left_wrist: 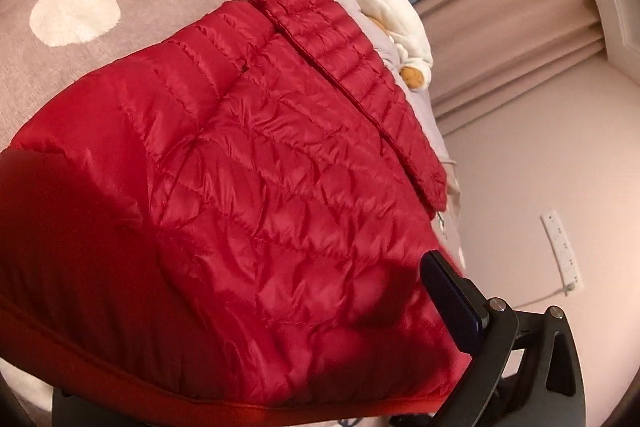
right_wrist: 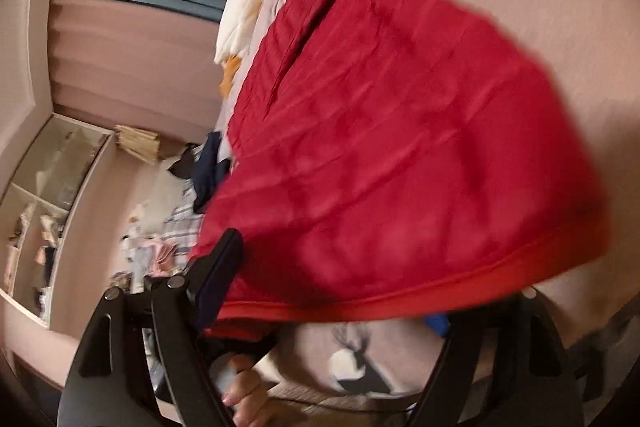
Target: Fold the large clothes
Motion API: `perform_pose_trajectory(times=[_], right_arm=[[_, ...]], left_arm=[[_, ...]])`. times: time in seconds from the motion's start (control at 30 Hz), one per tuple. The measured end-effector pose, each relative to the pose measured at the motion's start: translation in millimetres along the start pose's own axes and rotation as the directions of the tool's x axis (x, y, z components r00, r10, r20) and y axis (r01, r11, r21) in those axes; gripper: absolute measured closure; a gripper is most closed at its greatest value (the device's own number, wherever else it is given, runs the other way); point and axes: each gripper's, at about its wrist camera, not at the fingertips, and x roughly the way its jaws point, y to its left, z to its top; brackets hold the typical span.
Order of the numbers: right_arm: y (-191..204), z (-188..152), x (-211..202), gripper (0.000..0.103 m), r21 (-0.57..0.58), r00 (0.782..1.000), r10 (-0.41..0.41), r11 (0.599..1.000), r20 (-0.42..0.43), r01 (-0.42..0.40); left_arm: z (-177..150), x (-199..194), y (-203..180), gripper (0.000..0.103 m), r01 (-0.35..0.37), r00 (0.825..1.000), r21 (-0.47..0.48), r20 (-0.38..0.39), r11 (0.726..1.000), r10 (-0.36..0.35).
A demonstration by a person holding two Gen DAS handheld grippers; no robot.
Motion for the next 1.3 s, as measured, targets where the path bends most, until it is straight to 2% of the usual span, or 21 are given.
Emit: perform_pose_trajectory(times=[0.17,0.23,0.33,0.43,0.53,0.6,0.63,0.67,0.7,0.77,0.83,0.9,1.0,1.07,1.13,1.2,1.3], right_arm=[[8,12,0,0.025,-0.085,0.995,-0.063,0.994,0.082,0.07],[4,18,-2,0.025,-0.067,0.995,-0.053,0.996,0.088,0.059],[4,19,-1,0.026,-0.079,0.993,-0.06,0.995,0.104,0.068],[10,19,4,0.026,-0.128,0.985,-0.108,0.984,0.136,0.125],[7,26,9,0.025,-0.135,0.978,-0.121,0.98,0.169,0.144],[1,34,11,0.029,-0.127,0.976,-0.115,0.982,0.187,0.14],[-1,38,13,0.037,-0.119,0.973,-0.117,0.983,0.197,0.142],[-3,41,14,0.05,-0.11,0.97,-0.125,0.982,0.206,0.15],[-6,43,15,0.057,-0.099,0.967,-0.141,0.981,0.213,0.165],[-16,46,16,0.084,-0.077,0.959,-0.171,0.978,0.224,0.192],[-27,48,16,0.092,-0.062,0.961,-0.151,0.984,0.23,0.169],[-27,48,14,0.092,-0.066,0.963,-0.15,0.984,0.223,0.168],[-18,46,16,0.094,-0.124,0.952,-0.196,0.966,0.234,0.229],[-10,43,17,0.092,-0.177,0.941,-0.233,0.944,0.246,0.28],[2,41,15,0.092,-0.227,0.926,-0.277,0.914,0.258,0.337],[13,40,4,0.093,-0.268,0.925,-0.262,0.903,0.275,0.335],[24,47,-18,0.093,-0.263,0.936,-0.192,0.925,0.296,0.273]], left_arm=[[-5,-3,-2,0.01,-0.062,0.998,0.061,0.026,0.996,0.06],[-4,-5,2,0.018,-0.072,0.997,0.052,0.035,0.996,0.071],[-1,-3,5,0.023,-0.096,0.995,0.049,0.031,0.994,0.095],[-1,-2,7,0.024,-0.107,0.994,0.051,0.035,0.993,0.105],[1,4,3,0.024,-0.127,0.992,0.091,0.028,0.988,0.125],[3,8,2,0.024,-0.14,0.99,0.111,0.034,0.984,0.137],[3,9,2,0.024,-0.143,0.989,0.125,0.04,0.982,0.139],[3,10,1,0.024,-0.149,0.988,0.147,0.052,0.978,0.143],[2,10,2,0.027,-0.157,0.987,0.157,0.062,0.975,0.148],[1,13,2,0.038,-0.206,0.977,0.179,0.096,0.962,0.192],[1,12,5,0.051,-0.232,0.97,0.184,0.121,0.955,0.212],[1,10,9,0.059,-0.248,0.964,0.164,0.142,0.955,0.226],[1,7,11,0.073,-0.281,0.952,0.153,0.169,0.948,0.255],[-1,6,2,0.076,-0.335,0.935,0.205,0.196,0.92,0.296],[-4,0,-9,0.083,-0.389,0.913,0.255,0.239,0.886,0.332],[-6,-12,-22,0.085,-0.403,0.901,0.292,0.295,0.867,0.32],[-6,-39,-40,0.085,-0.392,0.893,0.348,0.368,0.851,0.261]])
